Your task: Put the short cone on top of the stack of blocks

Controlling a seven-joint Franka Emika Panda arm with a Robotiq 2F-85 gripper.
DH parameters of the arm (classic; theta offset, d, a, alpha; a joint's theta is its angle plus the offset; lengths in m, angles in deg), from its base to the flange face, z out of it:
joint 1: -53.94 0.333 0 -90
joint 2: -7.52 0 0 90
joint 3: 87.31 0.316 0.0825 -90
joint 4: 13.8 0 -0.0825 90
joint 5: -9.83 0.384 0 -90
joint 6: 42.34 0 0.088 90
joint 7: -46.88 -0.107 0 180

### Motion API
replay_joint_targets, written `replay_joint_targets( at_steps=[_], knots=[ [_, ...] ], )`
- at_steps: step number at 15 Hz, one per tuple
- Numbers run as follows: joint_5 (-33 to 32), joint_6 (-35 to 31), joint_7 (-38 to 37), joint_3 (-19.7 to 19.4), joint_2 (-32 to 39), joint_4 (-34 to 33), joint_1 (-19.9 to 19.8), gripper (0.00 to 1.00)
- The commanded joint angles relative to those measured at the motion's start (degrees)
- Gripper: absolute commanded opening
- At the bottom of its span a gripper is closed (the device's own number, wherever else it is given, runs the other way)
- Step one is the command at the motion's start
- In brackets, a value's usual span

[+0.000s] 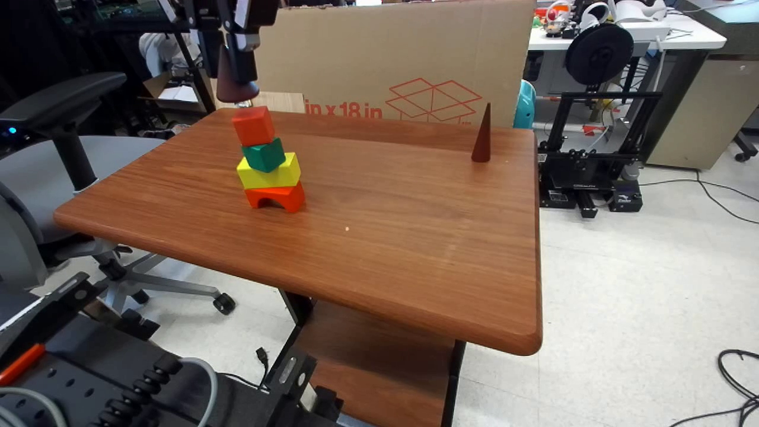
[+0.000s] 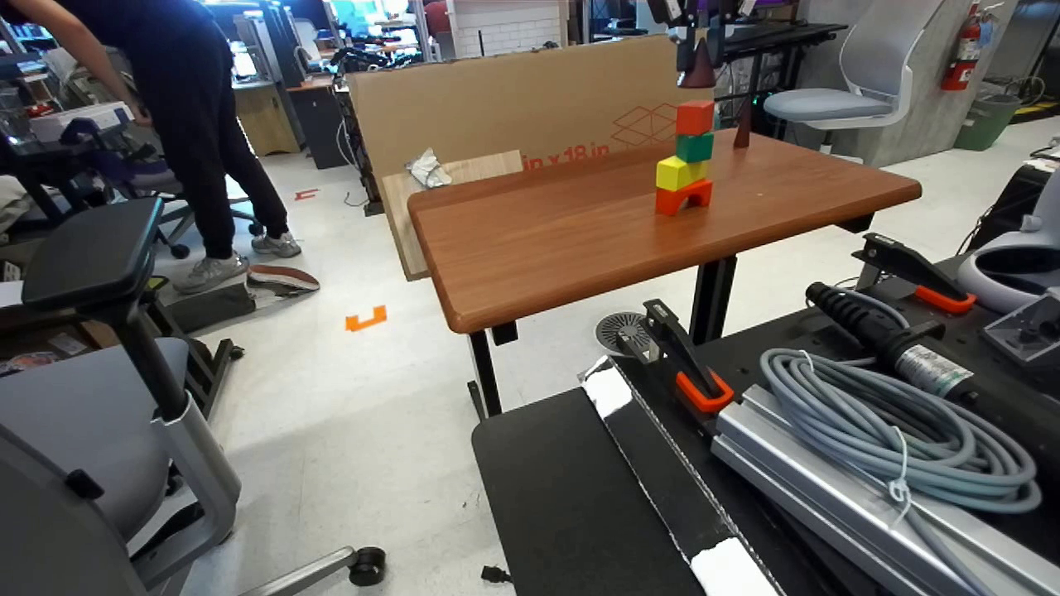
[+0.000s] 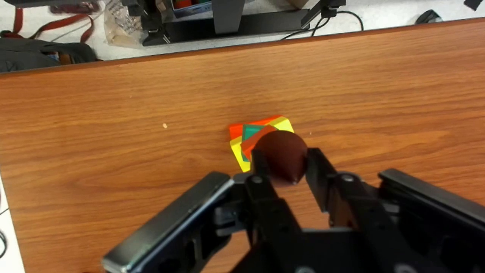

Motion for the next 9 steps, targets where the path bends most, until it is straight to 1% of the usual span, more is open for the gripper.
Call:
replay_joint_targets(
  at_steps=[1,9],
  knots=[
    [0.2,-1.4,-2.1,-0.4,1.0,0.1,0.6,0.08],
    [-0.6,-2.0,-4.3,-0.7,1.5,0.1,0.7,0.08]
  ],
)
